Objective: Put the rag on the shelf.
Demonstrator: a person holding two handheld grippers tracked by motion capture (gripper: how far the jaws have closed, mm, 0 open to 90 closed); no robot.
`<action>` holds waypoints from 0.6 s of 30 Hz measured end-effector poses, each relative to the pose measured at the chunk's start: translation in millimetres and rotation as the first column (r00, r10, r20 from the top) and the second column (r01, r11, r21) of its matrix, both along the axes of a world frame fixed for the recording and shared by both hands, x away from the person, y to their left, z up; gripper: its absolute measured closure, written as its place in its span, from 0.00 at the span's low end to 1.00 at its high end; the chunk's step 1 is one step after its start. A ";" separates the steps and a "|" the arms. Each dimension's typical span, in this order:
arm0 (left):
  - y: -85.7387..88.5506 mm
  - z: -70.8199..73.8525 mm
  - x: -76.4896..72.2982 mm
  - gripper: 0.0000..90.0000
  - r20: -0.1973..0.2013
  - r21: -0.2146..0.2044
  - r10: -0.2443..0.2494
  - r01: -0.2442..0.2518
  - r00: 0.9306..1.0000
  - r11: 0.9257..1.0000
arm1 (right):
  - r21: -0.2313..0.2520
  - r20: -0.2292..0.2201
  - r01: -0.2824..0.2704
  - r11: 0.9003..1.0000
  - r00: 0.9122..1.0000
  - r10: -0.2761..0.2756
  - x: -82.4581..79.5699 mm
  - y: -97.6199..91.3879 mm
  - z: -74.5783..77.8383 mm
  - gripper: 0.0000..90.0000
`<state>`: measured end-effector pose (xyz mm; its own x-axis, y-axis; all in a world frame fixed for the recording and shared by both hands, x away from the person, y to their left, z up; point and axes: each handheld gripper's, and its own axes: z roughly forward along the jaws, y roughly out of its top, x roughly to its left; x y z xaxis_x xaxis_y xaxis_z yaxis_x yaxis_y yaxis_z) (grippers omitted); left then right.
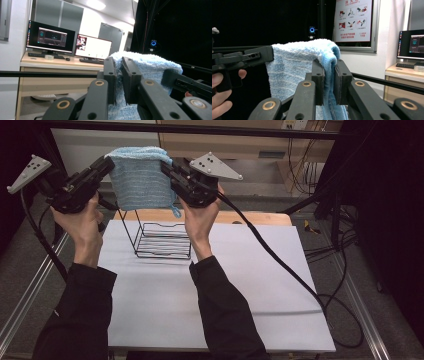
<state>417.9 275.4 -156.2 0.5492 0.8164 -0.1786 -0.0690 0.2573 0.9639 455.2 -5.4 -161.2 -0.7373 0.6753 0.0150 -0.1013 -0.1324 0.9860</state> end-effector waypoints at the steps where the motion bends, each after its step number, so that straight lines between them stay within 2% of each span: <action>1: -0.2 1.2 0.6 0.91 0.004 0.000 0.002 -0.002 1.000 1.000 | 0.002 0.001 -0.001 1.000 1.000 0.001 1.0 0.0 1.2 0.90; 7: 1.9 5.1 8.8 0.91 0.011 -0.013 0.005 -0.005 1.000 1.000 | -0.007 0.021 0.005 1.000 1.000 -0.005 8.9 2.9 8.2 0.90; 11: 1.1 9.3 15.4 0.91 0.018 -0.001 0.014 -0.014 1.000 1.000 | -0.008 0.029 0.007 1.000 1.000 -0.007 15.6 3.3 10.7 0.90; 18: -2.2 15.0 26.5 0.91 0.024 -0.008 0.001 -0.001 1.000 1.000 | -0.018 0.046 0.028 0.999 0.999 -0.027 23.8 -0.2 17.9 0.90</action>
